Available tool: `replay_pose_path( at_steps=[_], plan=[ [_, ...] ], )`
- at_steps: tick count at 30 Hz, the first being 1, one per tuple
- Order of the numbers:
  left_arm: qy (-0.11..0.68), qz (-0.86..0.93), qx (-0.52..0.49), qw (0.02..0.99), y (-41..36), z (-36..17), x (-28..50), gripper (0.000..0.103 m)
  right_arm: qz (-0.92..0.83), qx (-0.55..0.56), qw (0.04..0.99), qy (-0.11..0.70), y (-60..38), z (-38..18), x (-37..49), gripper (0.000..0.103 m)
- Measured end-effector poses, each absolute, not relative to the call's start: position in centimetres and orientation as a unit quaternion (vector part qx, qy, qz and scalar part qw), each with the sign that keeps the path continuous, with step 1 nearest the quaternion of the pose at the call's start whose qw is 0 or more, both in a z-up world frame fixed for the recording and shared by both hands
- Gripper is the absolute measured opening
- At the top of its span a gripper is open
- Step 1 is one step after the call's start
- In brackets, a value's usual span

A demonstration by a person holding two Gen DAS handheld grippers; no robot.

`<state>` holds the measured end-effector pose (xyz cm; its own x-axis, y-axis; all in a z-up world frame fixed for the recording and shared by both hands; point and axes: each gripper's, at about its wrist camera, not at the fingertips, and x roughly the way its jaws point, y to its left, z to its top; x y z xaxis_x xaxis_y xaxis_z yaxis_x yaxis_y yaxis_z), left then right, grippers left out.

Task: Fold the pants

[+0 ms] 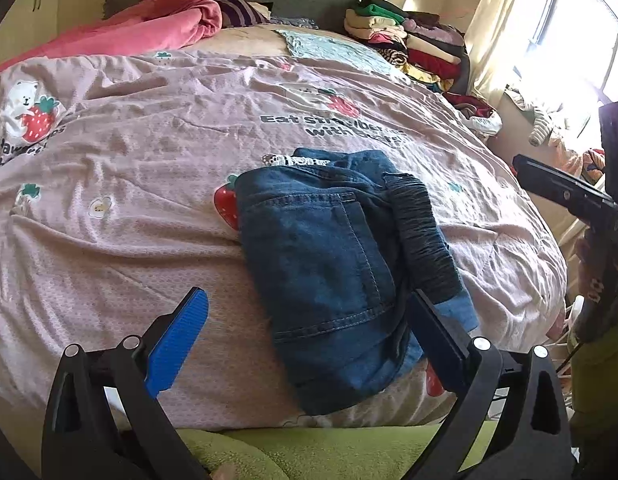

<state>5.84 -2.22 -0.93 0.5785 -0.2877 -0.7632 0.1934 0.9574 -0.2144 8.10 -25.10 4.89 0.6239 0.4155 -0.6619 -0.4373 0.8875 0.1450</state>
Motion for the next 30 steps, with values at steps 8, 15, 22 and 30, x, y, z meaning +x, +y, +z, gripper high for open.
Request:
replay_pose_path(
  at_steps=[8, 15, 22, 30],
  plan=[
    [0.431, -0.125, -0.061, 0.892, -1.1, -0.4, 5.4, 0.098, 0.245, -0.016, 0.896, 0.369, -24.4, 4.5, 7.5, 0.086],
    [0.426, -0.097, -0.087, 0.895, 1.4, -0.1, 5.2, 0.098, 0.250, -0.022, 0.890, 0.381, -23.8, 3.8, 7.0, 0.089],
    [0.425, -0.070, -0.110, 0.896, 3.9, -0.3, 5.1, 0.098, 0.245, -0.019, 0.884, 0.399, -23.9, 2.5, 6.9, 0.089],
    [0.428, -0.062, -0.121, 0.894, 4.8, -0.6, 5.4, 0.098, 0.225, -0.004, 0.882, 0.414, -25.3, 1.4, 6.9, 0.089]
  ],
)
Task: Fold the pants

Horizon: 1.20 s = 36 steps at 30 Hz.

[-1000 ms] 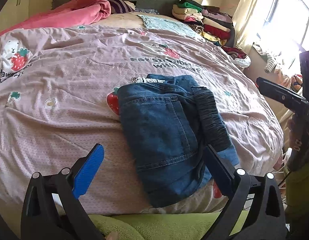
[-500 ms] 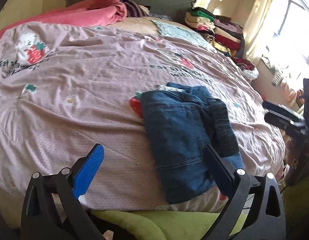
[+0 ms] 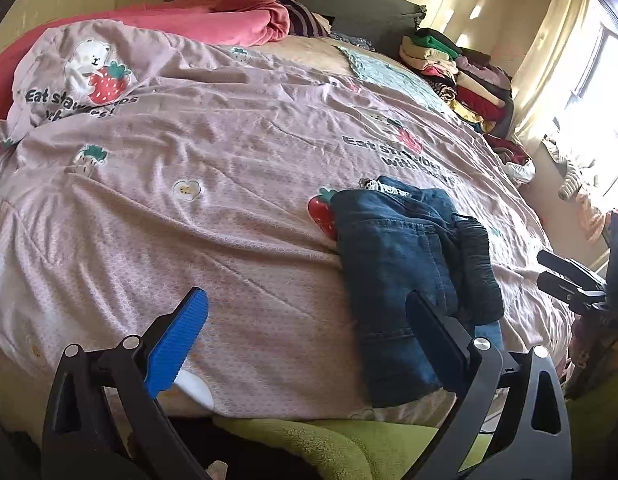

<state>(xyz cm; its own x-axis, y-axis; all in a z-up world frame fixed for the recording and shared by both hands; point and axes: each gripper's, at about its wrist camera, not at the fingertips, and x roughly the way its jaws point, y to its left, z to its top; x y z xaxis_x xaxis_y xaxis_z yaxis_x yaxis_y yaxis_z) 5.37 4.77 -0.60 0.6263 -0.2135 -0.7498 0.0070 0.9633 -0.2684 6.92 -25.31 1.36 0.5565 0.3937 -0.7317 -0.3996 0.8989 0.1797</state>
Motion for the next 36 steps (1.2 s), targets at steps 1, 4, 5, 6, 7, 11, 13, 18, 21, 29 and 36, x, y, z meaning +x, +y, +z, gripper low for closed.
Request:
replay_pose_path(
  at_steps=[1, 4, 5, 6, 7, 11, 13, 18, 21, 29, 36],
  plan=[
    [0.430, -0.064, -0.121, 0.892, 4.6, -0.7, 5.5, 0.098, 0.222, -0.001, 0.882, 0.415, -25.5, 1.2, 7.0, 0.089],
    [0.437, -0.075, -0.116, 0.889, 3.8, -1.2, 5.7, 0.098, 0.218, 0.018, 0.879, 0.425, -26.3, 0.7, 7.4, 0.089],
    [0.440, -0.079, -0.113, 0.887, 3.4, -1.4, 5.9, 0.098, 0.216, 0.025, 0.877, 0.428, -26.5, 0.5, 7.6, 0.089],
    [0.443, -0.082, -0.112, 0.886, 3.1, -1.6, 6.0, 0.098, 0.215, 0.030, 0.876, 0.430, -26.6, 0.4, 7.7, 0.089],
    [0.447, -0.088, -0.109, 0.884, 2.8, -1.8, 6.2, 0.098, 0.216, 0.036, 0.875, 0.433, -26.7, 0.3, 7.9, 0.088],
    [0.460, -0.103, -0.106, 0.876, 1.5, -2.9, 6.8, 0.098, 0.226, 0.070, 0.859, 0.454, -27.3, -0.9, 8.6, 0.068],
    [0.466, -0.115, -0.112, 0.870, 1.0, -3.4, 7.3, 0.098, 0.235, 0.084, 0.848, 0.467, -27.2, -1.5, 9.0, 0.060],
    [0.476, -0.142, -0.125, 0.859, -0.3, -4.8, 8.7, 0.098, 0.248, 0.116, 0.823, 0.498, -27.1, -3.5, 10.0, 0.051],
    [0.484, -0.148, -0.125, 0.853, -1.0, -5.6, 9.4, 0.098, 0.252, 0.145, 0.809, 0.510, -27.3, -4.5, 10.5, 0.047],
    [0.491, -0.173, -0.119, 0.845, -2.4, -6.2, 10.6, 0.079, 0.269, 0.172, 0.795, 0.516, -26.8, -4.9, 12.1, 0.046],
    [0.494, -0.183, -0.106, 0.843, -3.7, -6.3, 11.0, 0.075, 0.282, 0.168, 0.779, 0.534, -25.7, -6.3, 13.4, 0.046]
  ],
)
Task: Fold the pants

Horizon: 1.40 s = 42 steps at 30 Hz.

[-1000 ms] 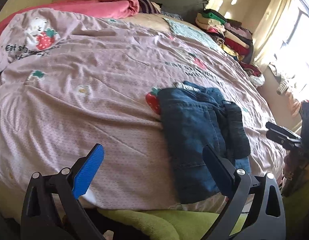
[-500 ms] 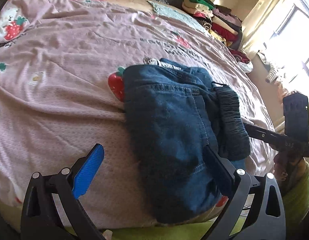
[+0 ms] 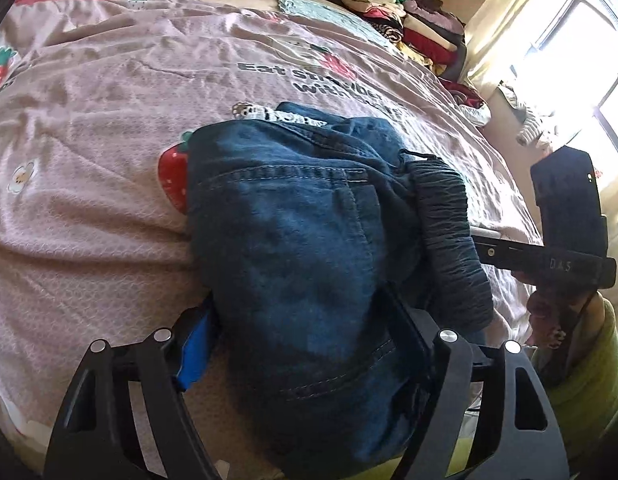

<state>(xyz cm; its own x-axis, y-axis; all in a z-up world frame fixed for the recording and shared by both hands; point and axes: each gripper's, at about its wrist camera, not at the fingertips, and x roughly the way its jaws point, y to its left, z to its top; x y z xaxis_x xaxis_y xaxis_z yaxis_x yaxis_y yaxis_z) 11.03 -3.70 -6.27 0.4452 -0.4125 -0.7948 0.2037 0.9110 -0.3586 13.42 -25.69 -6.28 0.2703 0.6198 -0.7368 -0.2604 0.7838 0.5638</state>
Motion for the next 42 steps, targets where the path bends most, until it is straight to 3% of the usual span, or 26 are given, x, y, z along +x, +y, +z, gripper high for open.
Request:
replay_pose_path(
  at_steps=[10, 13, 18, 42],
  plan=[
    [0.489, -0.179, -0.093, 0.848, -4.6, -6.6, 11.8, 0.079, 0.312, 0.139, 0.784, 0.519, -23.9, -6.0, 14.0, 0.046],
    [0.477, -0.180, -0.091, 0.855, -4.8, -6.4, 11.7, 0.065, 0.320, 0.122, 0.790, 0.509, -23.5, -5.8, 13.6, 0.028],
    [0.463, -0.180, -0.086, 0.864, -5.0, -5.4, 11.1, 0.046, 0.315, 0.086, 0.811, 0.486, -22.8, -4.9, 12.7, 0.018],
    [0.403, -0.153, -0.081, 0.899, -2.9, 0.5, 11.9, 0.046, 0.355, 0.002, 0.847, 0.396, -18.7, 1.7, 14.2, 0.013]
  ],
)
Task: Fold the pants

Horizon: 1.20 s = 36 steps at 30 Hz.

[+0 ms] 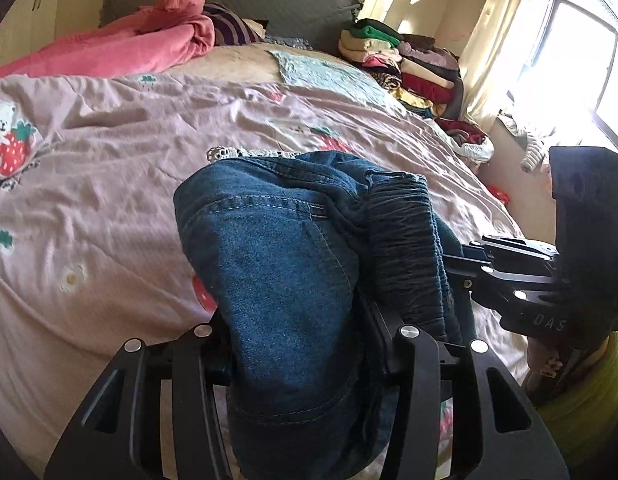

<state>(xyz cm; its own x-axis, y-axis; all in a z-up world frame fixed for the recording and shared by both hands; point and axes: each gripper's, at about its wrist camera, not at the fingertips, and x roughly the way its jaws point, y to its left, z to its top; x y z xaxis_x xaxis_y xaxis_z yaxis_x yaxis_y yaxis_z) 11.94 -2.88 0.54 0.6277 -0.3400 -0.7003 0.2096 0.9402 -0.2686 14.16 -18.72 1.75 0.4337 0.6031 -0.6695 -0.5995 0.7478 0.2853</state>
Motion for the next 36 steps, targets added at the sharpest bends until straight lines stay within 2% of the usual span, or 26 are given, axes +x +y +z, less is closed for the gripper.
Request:
replay_pose_path(
  at_steps=[29, 36],
  plan=[
    [0.415, -0.138, -0.077, 0.896, -2.2, 0.2, 18.1, 0.046, 0.343, -0.012, 0.847, 0.406, -17.5, 0.6, 20.1, 0.013],
    [0.436, -0.135, -0.079, 0.886, -2.3, -1.5, 18.6, 0.051, 0.331, -0.011, 0.840, 0.430, -17.3, -1.3, 20.7, 0.014]
  ],
)
